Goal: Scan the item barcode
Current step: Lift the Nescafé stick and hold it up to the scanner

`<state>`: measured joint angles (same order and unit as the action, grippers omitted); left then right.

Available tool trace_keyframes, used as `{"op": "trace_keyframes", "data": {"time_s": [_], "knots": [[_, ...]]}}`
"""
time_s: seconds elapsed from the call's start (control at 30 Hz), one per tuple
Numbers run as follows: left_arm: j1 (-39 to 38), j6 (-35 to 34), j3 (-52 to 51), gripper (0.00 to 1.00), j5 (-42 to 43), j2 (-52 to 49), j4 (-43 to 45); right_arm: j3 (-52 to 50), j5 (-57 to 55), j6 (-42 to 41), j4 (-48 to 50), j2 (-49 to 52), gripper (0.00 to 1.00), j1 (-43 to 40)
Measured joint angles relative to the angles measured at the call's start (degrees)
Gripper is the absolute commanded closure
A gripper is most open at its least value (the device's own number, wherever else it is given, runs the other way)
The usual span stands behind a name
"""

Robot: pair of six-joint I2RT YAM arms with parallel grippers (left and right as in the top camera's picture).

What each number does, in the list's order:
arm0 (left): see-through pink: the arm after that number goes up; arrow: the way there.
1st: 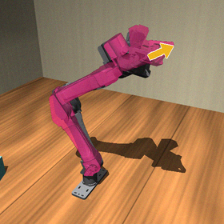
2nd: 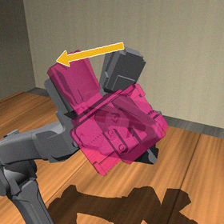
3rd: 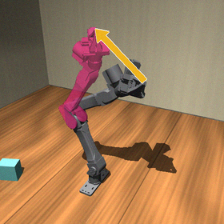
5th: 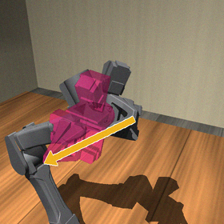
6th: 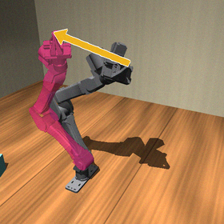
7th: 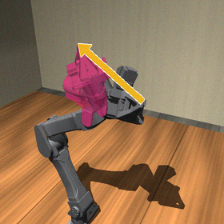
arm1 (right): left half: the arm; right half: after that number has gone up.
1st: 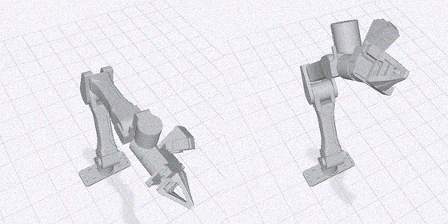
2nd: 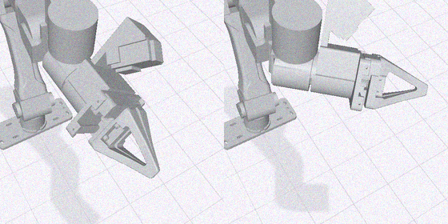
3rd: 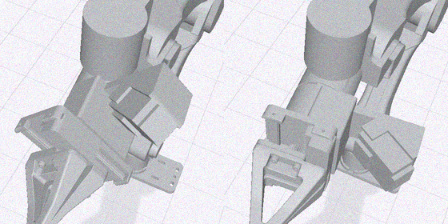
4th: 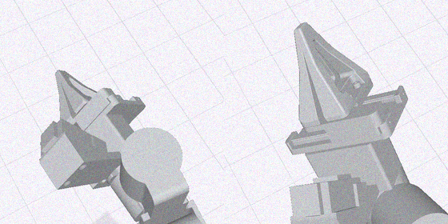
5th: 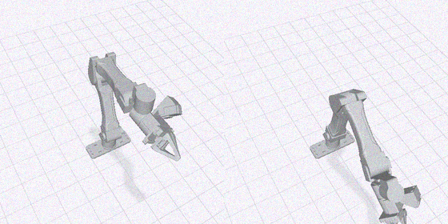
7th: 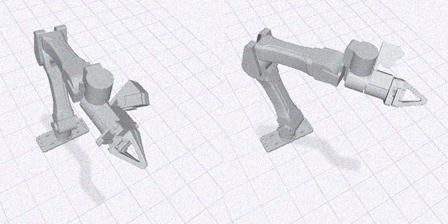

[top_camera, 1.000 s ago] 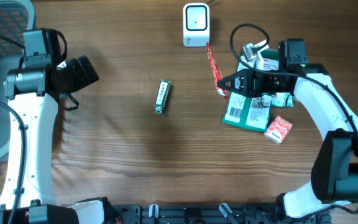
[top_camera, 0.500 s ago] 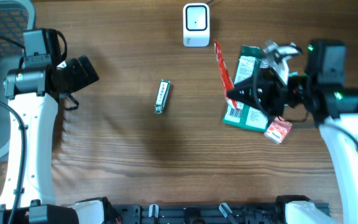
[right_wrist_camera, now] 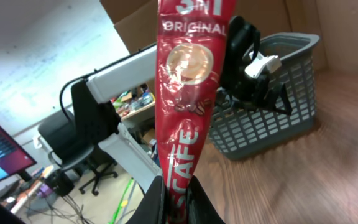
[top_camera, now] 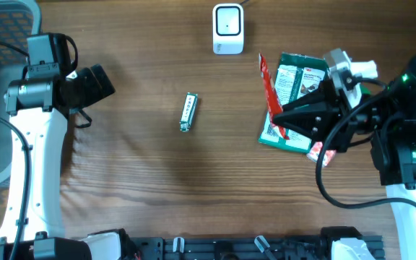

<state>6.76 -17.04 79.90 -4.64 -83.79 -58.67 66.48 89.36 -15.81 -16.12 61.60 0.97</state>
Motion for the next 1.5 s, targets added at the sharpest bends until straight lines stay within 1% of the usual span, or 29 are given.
{"op": "trace_keyframes", "data": {"time_s": [0.07, 0.2, 0.3, 0.4, 0.5, 0.53, 0.57, 0.67, 0.83, 0.93, 1.0, 1.07, 1.13, 1.23, 1.3, 1.37, 1.5], "knots": [[0.0, 0.0, 0.0, 0.0, 0.0, 0.0, 0.0, 0.0, 0.0, -2.2, 0.4, 0.7, 0.96, 0.0], [0.0, 0.0, 0.0, 0.0, 0.0, 0.0, 0.0, 0.0, 0.0, -4.0, -0.1, 3.5, 0.96, 0.0], [0.0, 0.0, 0.0, 0.0, 0.0, 0.0, 0.0, 0.0, -1.7, -4.7, -2.4, 7.1, 0.96, 0.1], [0.0, 0.0, 0.0, 0.0, 0.0, 0.0, 0.0, 0.0, -6.4, -4.5, -6.6, 9.8, 0.96, 0.7], [0.0, 0.0, 0.0, 0.0, 0.0, 0.0, 0.0, -0.1, -17.6, -2.9, -12.8, 11.1, 0.96, 3.5], [0.0, 0.0, 0.0, 0.0, 0.0, 0.0, 0.0, -0.1, -19.8, -2.8, -13.6, 11.1, 0.96, 4.1], [0.0, 0.0, 0.0, 0.0, 0.0, 0.0, 0.0, -0.1, -25.6, -2.3, -14.7, 11.2, 0.96, 5.8], [0.0, 0.0, 0.0, 0.0, 0.0, 0.0, 0.0, -0.1, -35.2, -2.1, -15.0, 11.2, 0.96, 9.8], [0.0, 0.0, 0.0, 0.0, 0.0, 0.0, 0.0, 0.0, -46.1, -2.9, -15.8, 11.2, 0.96, 15.0], [0.0, 0.0, 0.0, 0.0, 0.0, 0.0, 0.0, 1.9, -51.1, -2.9, -20.9, 11.7, 0.96, 16.4], [0.0, 0.0, 0.0, 0.0, 0.0, 0.0, 0.0, 7.5, -54.5, -1.8, -27.9, 14.1, 0.96, 17.0], [0.0, 0.0, 0.0, 0.0, 0.0, 0.0, 0.0, 13.2, -56.3, -0.3, -32.9, 16.6, 0.96, 17.2], [0.0, 0.0, 0.0, 0.0, 0.0, 0.0, 0.0, 23.4, -58.4, 2.3, -39.9, 21.2, 0.96, 17.2], [0.0, 0.0, 0.0, 0.0, 0.0, 0.0, 0.0, 34.9, -61.1, 6.0, -47.5, 27.4, 0.96, 17.3], [0.0, 0.0, 0.0, 0.0, 0.0, 0.0, 0.0, 41.0, -63.1, 9.4, -48.4, 31.9, 0.96, 17.6], [0.0, 0.0, 0.0, 0.0, 0.0, 0.0, 0.0, 44.2, -65.7, 13.1, -46.8, 36.1, 0.96, 17.9], [0.0, 0.0, 0.0, 0.0, 0.0, 0.0, 0.0, 44.9, -72.7, 20.6, -41.8, 43.8, 0.96, 18.7]]}}
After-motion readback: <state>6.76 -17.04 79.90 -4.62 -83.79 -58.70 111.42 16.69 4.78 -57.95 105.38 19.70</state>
